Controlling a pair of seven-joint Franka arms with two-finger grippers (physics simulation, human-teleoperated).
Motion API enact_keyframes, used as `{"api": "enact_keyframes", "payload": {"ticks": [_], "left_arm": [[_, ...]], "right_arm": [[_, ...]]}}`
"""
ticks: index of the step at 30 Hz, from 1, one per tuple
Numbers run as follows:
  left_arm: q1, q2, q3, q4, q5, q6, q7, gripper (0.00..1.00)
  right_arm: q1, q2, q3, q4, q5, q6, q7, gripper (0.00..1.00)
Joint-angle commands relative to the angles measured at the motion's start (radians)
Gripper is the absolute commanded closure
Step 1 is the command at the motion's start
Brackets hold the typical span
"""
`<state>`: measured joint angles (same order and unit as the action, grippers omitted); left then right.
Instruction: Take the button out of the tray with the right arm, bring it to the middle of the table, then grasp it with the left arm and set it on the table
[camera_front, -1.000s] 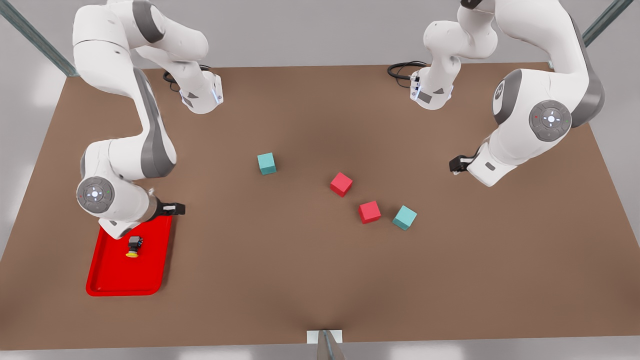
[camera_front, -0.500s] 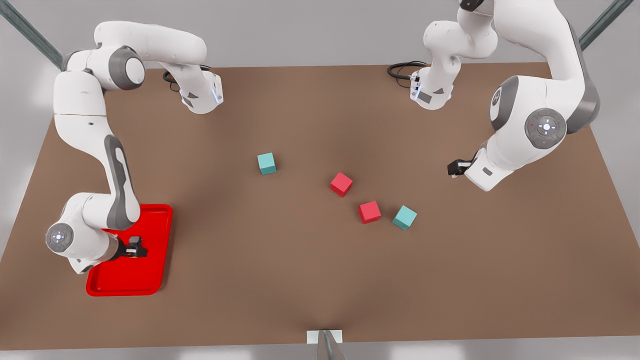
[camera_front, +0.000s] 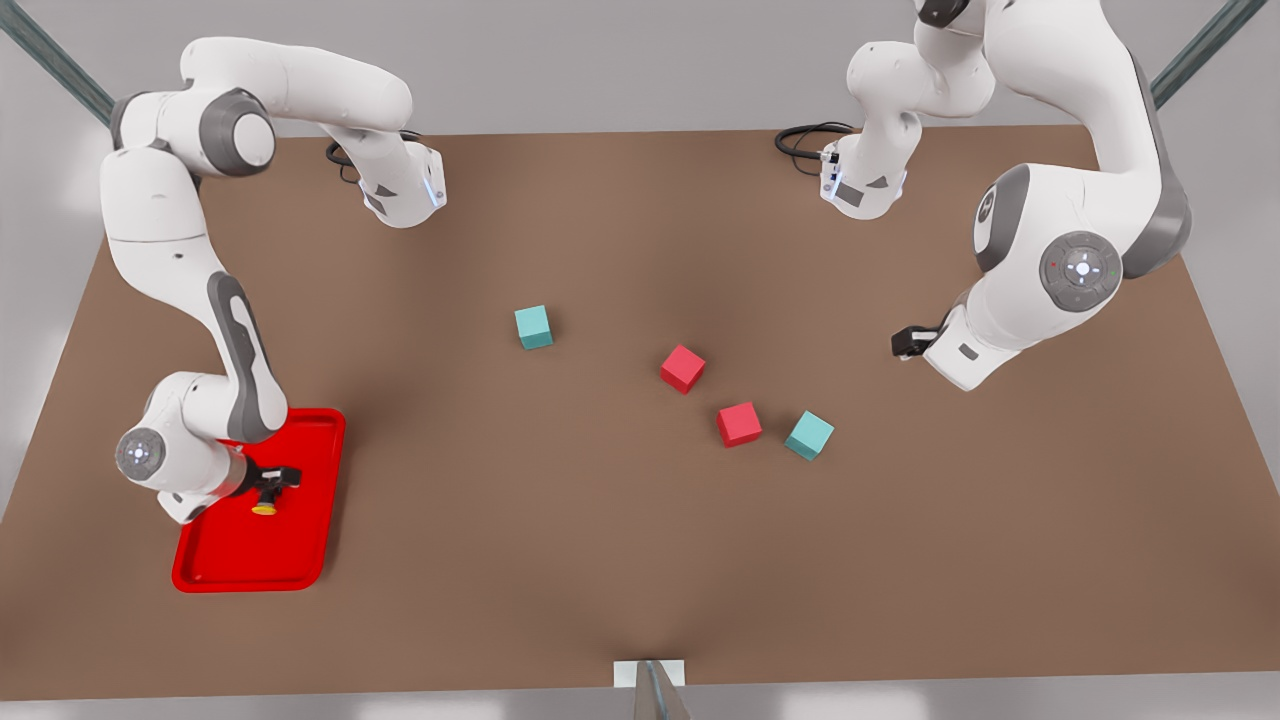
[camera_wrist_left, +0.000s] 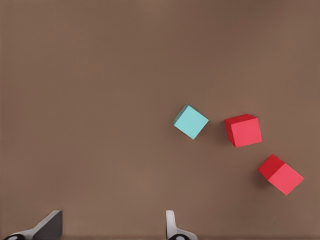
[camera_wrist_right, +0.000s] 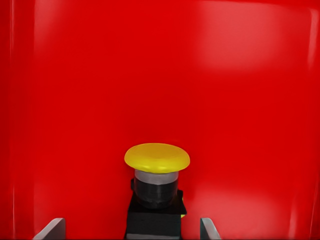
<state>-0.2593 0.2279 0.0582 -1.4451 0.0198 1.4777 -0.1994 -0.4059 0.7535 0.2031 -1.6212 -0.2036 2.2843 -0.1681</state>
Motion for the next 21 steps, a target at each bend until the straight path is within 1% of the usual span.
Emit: {"api": "enact_keyframes", "payload": {"ticks": [1,2,13,14,15,16,18,21], "left_arm": [[0.000,-0.001,0.000,0.000,0.003,-0.001,0.000,0.00],[0.000,-0.001,0.000,0.000,0.003,-0.001,0.000,0.00],[0.000,0.005,0.000,0.002,0.003,-0.001,0.000,0.00],[-0.002,0.005,0.000,0.000,0.003,-0.001,0.000,0.00],[-0.001,0.005,0.000,0.002,0.003,-0.001,0.000,0.00],[-0.002,0.005,0.000,0.000,0.003,-0.001,-0.002,0.00],[-0.002,0.005,-0.001,0.000,0.003,-0.002,-0.005,0.00],[-0.002,0.005,-0.001,0.000,0.003,-0.002,-0.005,0.00]], "right_arm": [[-0.005,-0.005,-0.002,-0.005,-0.002,0.076,-0.125,0.00],[-0.001,0.000,-0.016,0.010,-0.005,0.098,-0.125,0.00],[0.009,0.038,-0.019,0.020,-0.003,0.095,-0.093,0.00],[0.009,0.040,-0.019,0.021,-0.003,0.095,-0.090,0.01],[0.009,0.040,-0.019,0.021,-0.005,0.089,-0.093,0.34],[0.009,0.038,-0.019,0.020,-0.005,0.087,-0.096,0.56],[0.006,0.038,-0.019,0.017,-0.031,0.072,-0.097,0.61],[0.007,0.037,-0.019,0.021,-0.031,0.070,-0.106,0.62]]}}
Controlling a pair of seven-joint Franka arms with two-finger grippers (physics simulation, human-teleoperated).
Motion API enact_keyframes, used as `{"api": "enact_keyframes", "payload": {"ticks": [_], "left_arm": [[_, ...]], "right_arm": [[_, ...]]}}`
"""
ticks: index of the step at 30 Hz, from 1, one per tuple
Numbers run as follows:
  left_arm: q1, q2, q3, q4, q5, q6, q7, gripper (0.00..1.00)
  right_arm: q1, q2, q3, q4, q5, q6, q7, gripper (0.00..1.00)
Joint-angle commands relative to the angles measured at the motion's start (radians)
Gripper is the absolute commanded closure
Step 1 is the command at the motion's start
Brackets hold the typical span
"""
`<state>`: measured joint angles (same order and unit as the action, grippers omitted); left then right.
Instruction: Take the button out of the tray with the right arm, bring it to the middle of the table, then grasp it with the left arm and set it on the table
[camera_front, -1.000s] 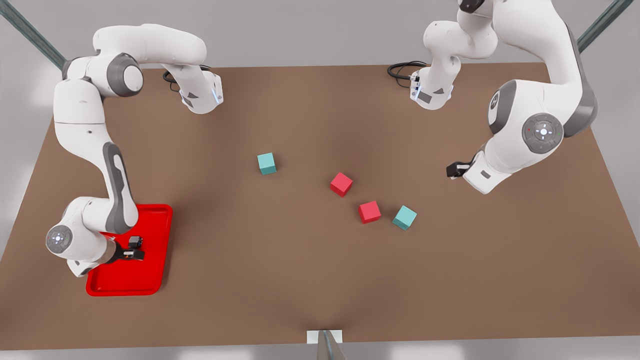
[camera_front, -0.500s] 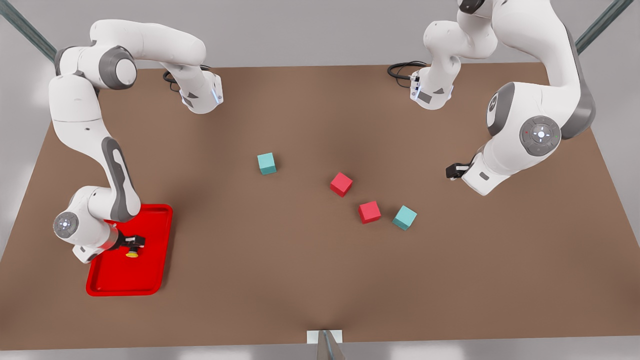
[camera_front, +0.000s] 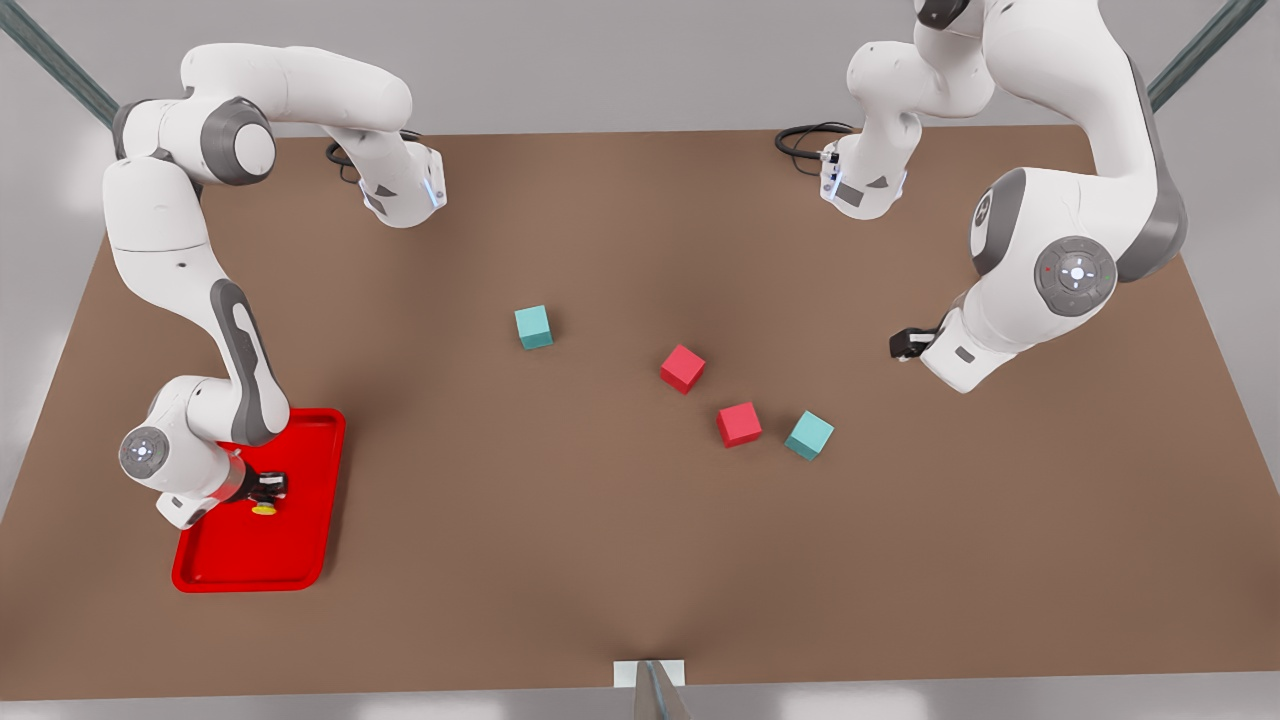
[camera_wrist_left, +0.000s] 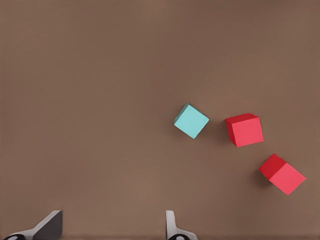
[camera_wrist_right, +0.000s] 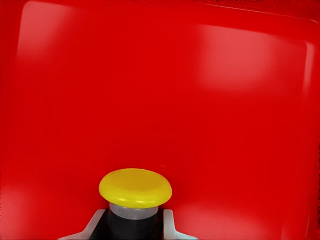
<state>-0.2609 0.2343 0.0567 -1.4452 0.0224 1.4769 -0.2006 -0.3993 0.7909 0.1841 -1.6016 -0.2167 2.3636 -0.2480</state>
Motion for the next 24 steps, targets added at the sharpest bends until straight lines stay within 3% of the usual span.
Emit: {"api": "enact_keyframes", "payload": {"ticks": [1,4,7,13,18,21,24], "left_arm": [[0.000,-0.001,0.000,0.000,0.001,-0.001,-0.003,0.00],[0.000,-0.001,0.000,0.002,0.001,-0.001,-0.003,0.00],[0.000,-0.001,0.000,0.000,0.001,-0.001,-0.003,0.00],[0.000,-0.001,0.000,0.000,0.001,0.000,-0.006,0.00],[0.002,0.000,0.000,0.000,-0.001,-0.003,-0.005,0.00],[0.002,0.010,0.000,0.000,0.001,0.000,-0.003,0.00],[0.002,0.020,0.002,0.002,0.001,0.010,-0.003,0.00]], "right_arm": [[0.000,-0.002,0.000,0.002,-0.018,-0.010,-0.027,0.62],[0.013,-0.013,0.005,0.005,-0.018,-0.079,-0.020,0.62],[0.106,-0.079,0.015,0.089,-0.016,-0.271,0.019,0.62],[0.479,-0.125,0.018,0.189,0.065,-0.489,0.418,0.62],[0.769,-0.124,0.015,0.319,0.195,-0.563,0.888,0.61],[0.875,0.033,0.009,0.580,0.253,-0.641,1.090,0.61],[0.944,0.215,0.001,0.767,0.263,-0.554,1.227,0.60]]}}
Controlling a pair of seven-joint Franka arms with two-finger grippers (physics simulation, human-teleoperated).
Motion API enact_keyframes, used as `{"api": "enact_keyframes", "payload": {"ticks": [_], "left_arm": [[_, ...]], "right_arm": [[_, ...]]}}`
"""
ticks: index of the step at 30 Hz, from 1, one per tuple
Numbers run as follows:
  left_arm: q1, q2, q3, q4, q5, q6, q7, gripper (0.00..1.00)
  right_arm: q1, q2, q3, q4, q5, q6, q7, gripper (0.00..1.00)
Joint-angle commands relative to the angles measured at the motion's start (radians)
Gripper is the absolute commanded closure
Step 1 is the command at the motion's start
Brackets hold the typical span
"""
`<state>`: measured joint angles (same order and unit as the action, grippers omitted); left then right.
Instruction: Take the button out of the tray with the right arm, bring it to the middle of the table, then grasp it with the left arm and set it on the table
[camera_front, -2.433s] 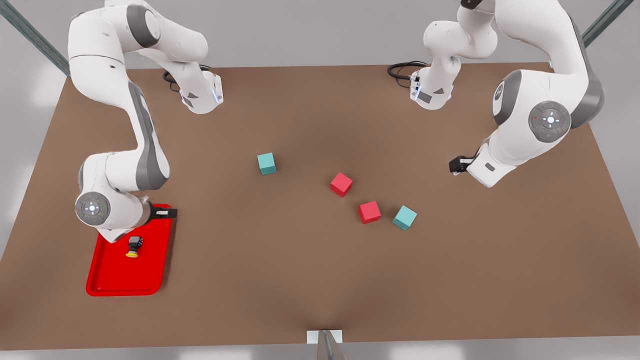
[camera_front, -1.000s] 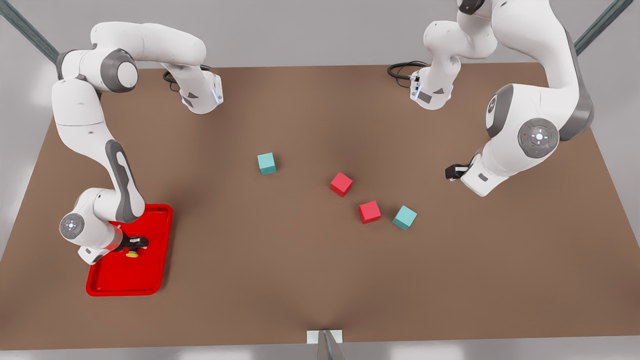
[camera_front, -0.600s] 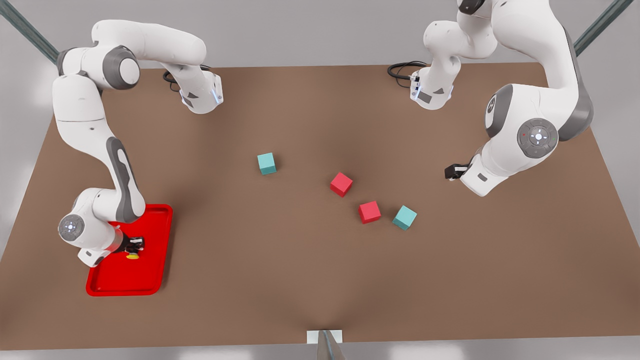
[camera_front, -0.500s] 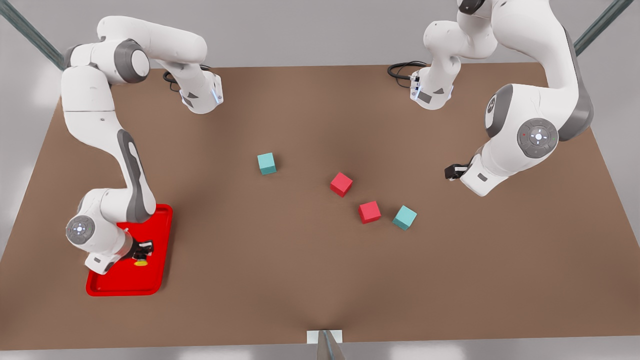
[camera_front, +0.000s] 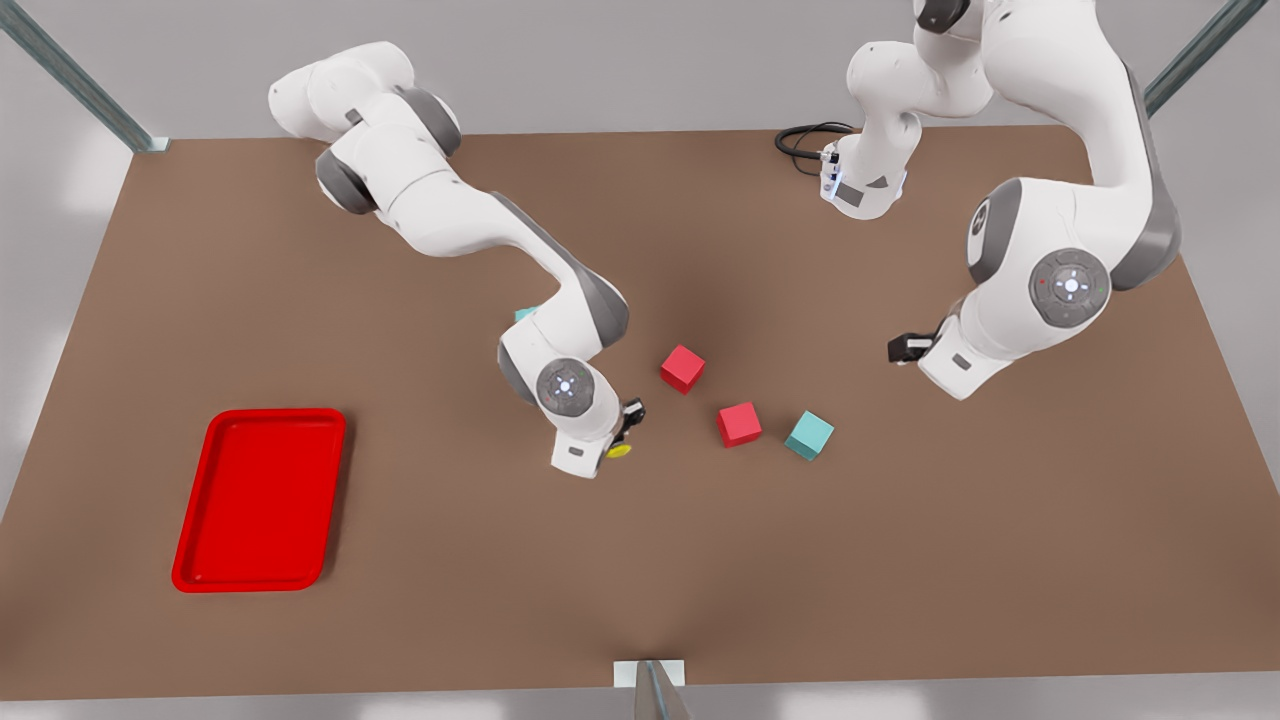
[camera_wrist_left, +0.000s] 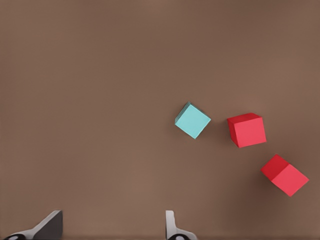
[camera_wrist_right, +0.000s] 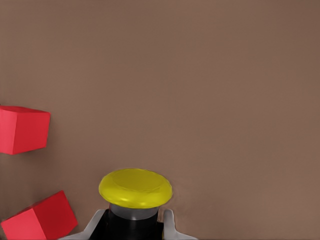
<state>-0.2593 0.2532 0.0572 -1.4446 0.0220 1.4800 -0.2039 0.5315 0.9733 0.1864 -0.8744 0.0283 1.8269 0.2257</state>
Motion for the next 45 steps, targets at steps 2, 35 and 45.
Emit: {"api": "enact_keyframes", "payload": {"ticks": [2,35,45], "left_arm": [[0.002,0.004,0.000,0.000,0.001,0.016,0.000,0.00],[-0.003,0.023,-0.020,0.003,0.003,0.032,-0.043,0.00],[-0.153,0.081,-0.034,0.017,-0.004,0.055,-0.059,0.00]], "right_arm": [[0.028,0.073,-0.015,0.068,0.018,0.038,0.810,0.60],[0.084,0.096,-0.073,0.054,0.012,0.140,0.879,0.00],[-0.073,-0.300,-0.073,-0.052,-0.022,-0.181,0.324,0.00]]}}
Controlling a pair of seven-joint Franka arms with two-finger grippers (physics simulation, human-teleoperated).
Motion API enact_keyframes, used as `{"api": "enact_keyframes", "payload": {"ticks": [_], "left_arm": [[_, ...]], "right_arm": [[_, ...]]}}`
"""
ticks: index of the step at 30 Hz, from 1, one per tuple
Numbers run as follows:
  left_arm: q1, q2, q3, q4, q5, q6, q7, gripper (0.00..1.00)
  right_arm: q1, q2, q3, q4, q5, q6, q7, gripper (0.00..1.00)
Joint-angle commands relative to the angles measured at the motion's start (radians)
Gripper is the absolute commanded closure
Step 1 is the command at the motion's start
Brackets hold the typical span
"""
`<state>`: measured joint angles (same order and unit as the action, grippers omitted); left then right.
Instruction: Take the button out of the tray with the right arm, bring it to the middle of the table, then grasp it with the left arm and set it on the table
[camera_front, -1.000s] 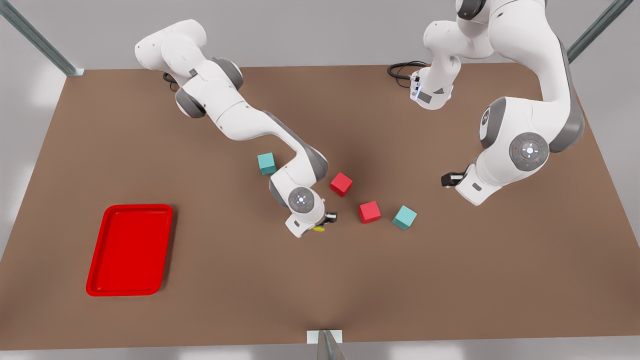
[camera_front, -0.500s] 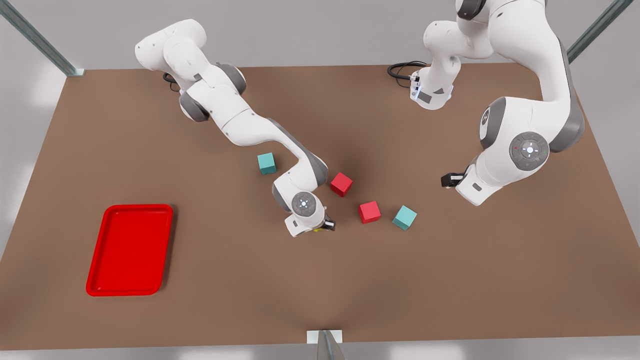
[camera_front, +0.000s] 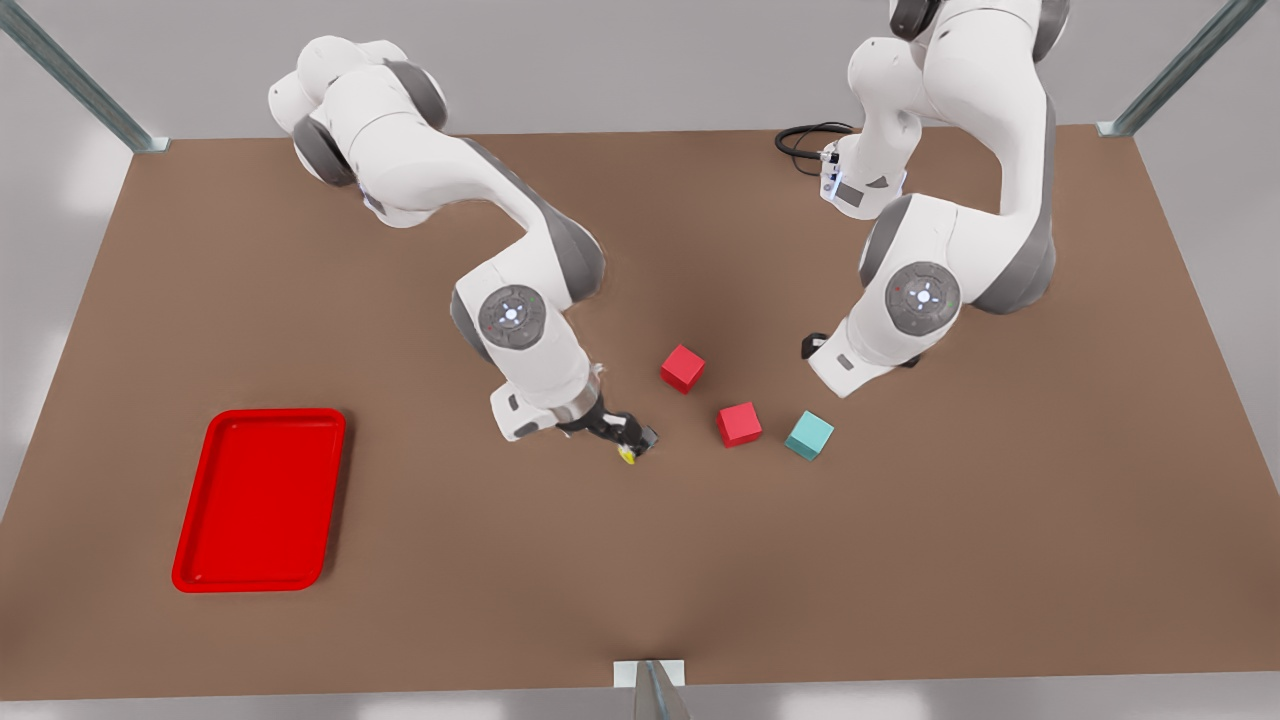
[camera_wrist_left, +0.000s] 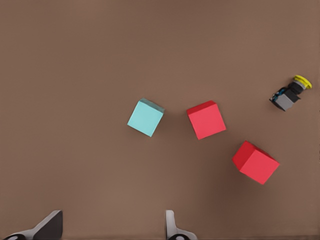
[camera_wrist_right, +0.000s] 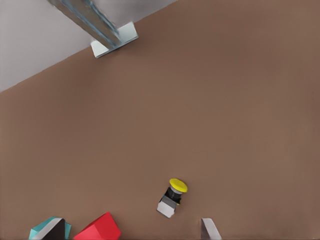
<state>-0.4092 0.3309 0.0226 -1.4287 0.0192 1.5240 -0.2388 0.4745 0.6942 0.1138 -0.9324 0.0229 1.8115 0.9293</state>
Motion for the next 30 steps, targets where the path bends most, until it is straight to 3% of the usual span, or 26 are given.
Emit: {"api": "enact_keyframes", "payload": {"ticks": [1,2,3,4,6,8,11,16,19,22,26,30], "left_arm": [[-0.002,0.007,-0.001,0.001,-0.001,0.012,0.036,0.00],[-0.003,0.017,-0.001,0.001,-0.004,0.013,0.053,0.00],[-0.002,0.031,-0.027,0.001,-0.005,0.027,0.055,0.00],[-0.003,0.054,-0.052,0.001,-0.005,0.054,0.055,0.00],[0.000,0.125,-0.112,0.005,-0.008,0.185,0.049,0.00],[-0.003,0.258,-0.135,0.123,-0.110,0.291,0.050,0.00],[-0.023,0.346,-0.210,0.126,-0.111,0.528,0.038,0.00],[-0.106,0.494,-0.210,0.136,-0.108,0.861,-0.024,0.00],[-0.106,0.567,-0.210,0.228,-0.105,0.878,0.029,0.00],[-0.123,0.583,-0.210,0.214,-0.075,0.868,0.090,0.00],[-0.151,0.563,-0.210,0.194,-0.031,0.645,0.157,0.00],[-0.168,0.593,-0.211,0.194,-0.035,0.647,0.159,0.00]], "right_arm": [[-0.095,-0.168,0.006,-0.172,-0.017,-0.166,-0.492,0.00],[-0.184,-0.294,0.043,-0.301,-0.044,-0.166,-0.613,0.00],[-0.332,-0.415,0.179,-0.431,-0.135,-0.166,-0.661,0.00],[-0.412,-0.501,0.241,-0.519,-0.167,-0.169,-0.721,0.00],[-0.415,-0.501,0.239,-0.497,-0.175,-0.195,-0.728,0.00],[-0.436,-0.496,0.239,-0.473,-0.173,-0.209,-0.736,0.00],[-0.444,-0.496,0.237,-0.470,-0.173,-0.259,-0.734,0.00],[-0.479,-0.495,0.237,-0.468,-0.173,-0.327,-0.741,0.00],[-0.479,-0.495,0.237,-0.467,-0.175,-0.327,-0.731,0.00],[-0.487,-0.495,0.237,-0.467,-0.175,-0.327,-0.734,0.00],[-0.514,-0.495,0.233,-0.459,-0.175,-0.328,-0.739,0.00],[-0.524,-0.493,0.230,-0.456,-0.178,-0.330,-0.728,0.00]]}}
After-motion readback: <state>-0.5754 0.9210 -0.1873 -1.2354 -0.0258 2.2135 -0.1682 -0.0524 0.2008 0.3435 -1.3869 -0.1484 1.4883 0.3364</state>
